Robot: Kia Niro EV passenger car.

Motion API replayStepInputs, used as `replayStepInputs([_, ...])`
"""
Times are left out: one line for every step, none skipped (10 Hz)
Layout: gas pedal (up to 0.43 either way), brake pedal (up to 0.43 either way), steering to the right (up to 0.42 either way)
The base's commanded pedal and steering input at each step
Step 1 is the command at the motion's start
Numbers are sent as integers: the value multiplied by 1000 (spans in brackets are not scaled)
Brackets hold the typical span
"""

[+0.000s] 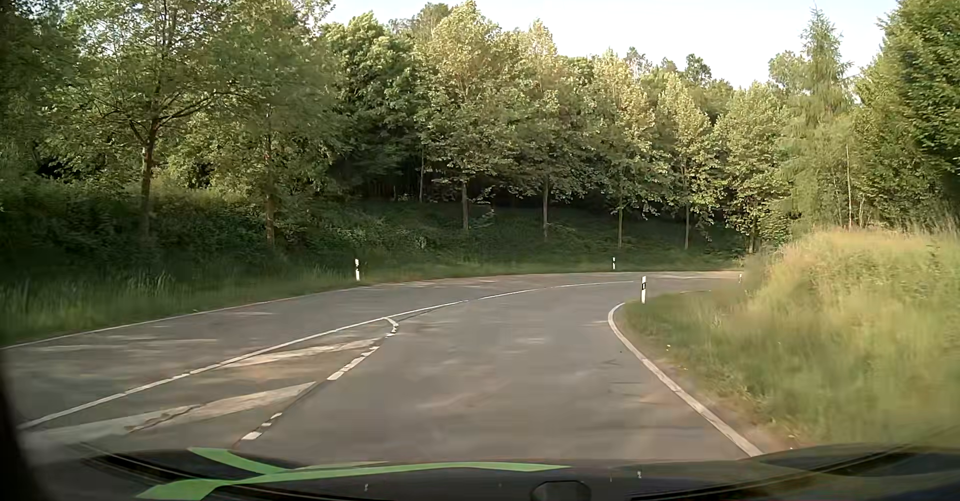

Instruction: Follow the waypoints while adhering to traffic rules and regulations

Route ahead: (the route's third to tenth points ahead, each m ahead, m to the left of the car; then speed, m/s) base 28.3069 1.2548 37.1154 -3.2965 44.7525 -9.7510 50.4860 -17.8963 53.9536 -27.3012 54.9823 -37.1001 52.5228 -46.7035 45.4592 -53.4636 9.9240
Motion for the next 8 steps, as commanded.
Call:
replayStepInputs([0,0,6])
replayStepInputs([0,0,10])
replayStepInputs([0,0,12])
replayStepInputs([47,0,14])
replayStepInputs([47,0,20])
replayStepInputs([47,0,28])
replayStepInputs([47,0,41])
replayStepInputs([28,0,49])
